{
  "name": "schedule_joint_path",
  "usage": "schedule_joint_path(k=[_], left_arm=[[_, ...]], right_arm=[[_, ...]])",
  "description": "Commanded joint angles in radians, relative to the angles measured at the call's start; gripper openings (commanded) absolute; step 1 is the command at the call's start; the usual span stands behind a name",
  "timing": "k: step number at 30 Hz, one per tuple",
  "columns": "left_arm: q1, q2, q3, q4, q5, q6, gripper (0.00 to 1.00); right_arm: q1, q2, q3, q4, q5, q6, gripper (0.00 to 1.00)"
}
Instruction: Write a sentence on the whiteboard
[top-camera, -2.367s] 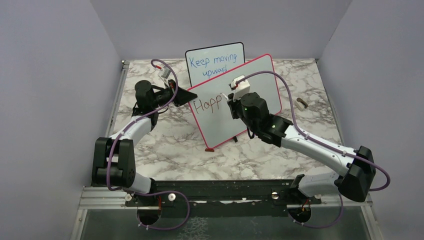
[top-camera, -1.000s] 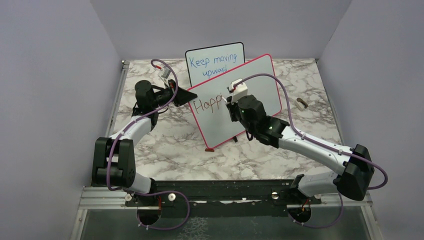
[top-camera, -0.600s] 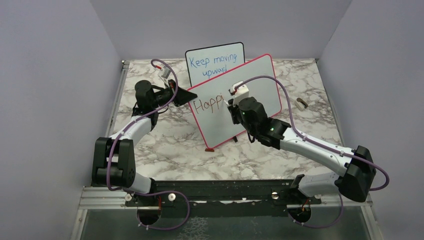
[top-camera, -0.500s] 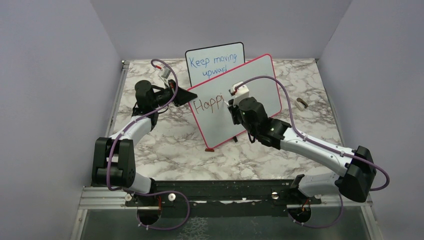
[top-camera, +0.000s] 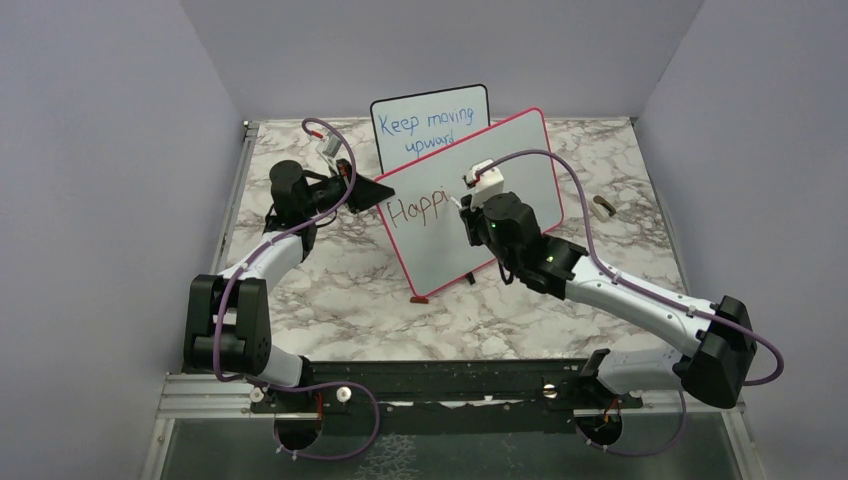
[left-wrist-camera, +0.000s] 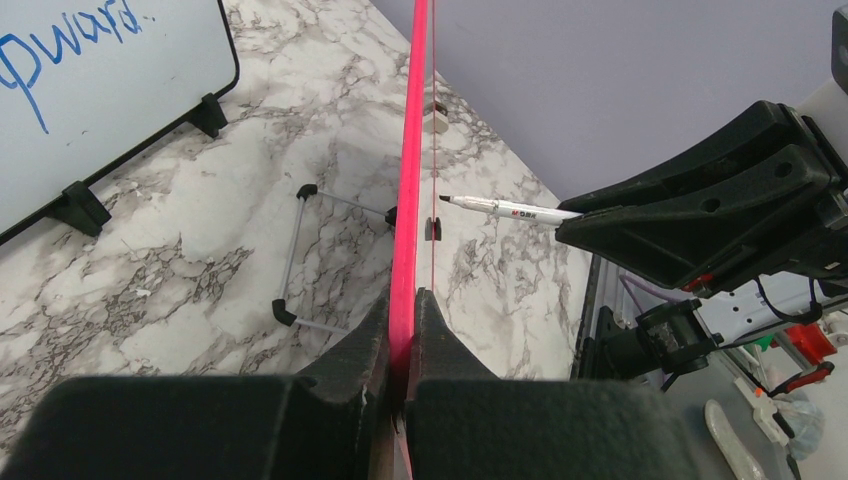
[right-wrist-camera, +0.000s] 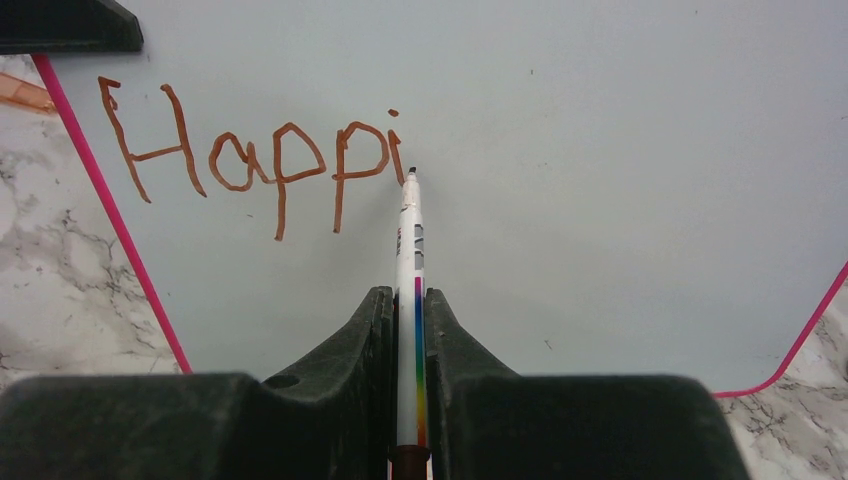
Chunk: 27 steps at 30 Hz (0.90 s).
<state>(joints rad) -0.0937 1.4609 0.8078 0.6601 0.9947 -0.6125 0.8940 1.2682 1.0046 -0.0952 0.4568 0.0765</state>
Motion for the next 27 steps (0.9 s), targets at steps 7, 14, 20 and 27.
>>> schedule_joint_path(k=[7,14,20,27], left_arm=[[-0.003,0.026,0.002,-0.05,0.01,0.056,0.0],[-0.003,0.026,0.003,-0.05,0.009,0.057,0.0],[-0.004,0.026,0.003,-0.051,0.009,0.057,0.0],[-0.004,0.026,0.004,-0.051,0.009,0.057,0.0]], right_arm=[[-0.017,0.016,0.045,0.075,0.016,-0.029,0.01],[-0.02,0.04,0.062,0.086,0.002,-0.036,0.01],[-0.024,0.049,0.062,0.086,0.006,-0.038,0.01],[-0.027,0.039,0.044,0.052,0.001,-0.019,0.01]])
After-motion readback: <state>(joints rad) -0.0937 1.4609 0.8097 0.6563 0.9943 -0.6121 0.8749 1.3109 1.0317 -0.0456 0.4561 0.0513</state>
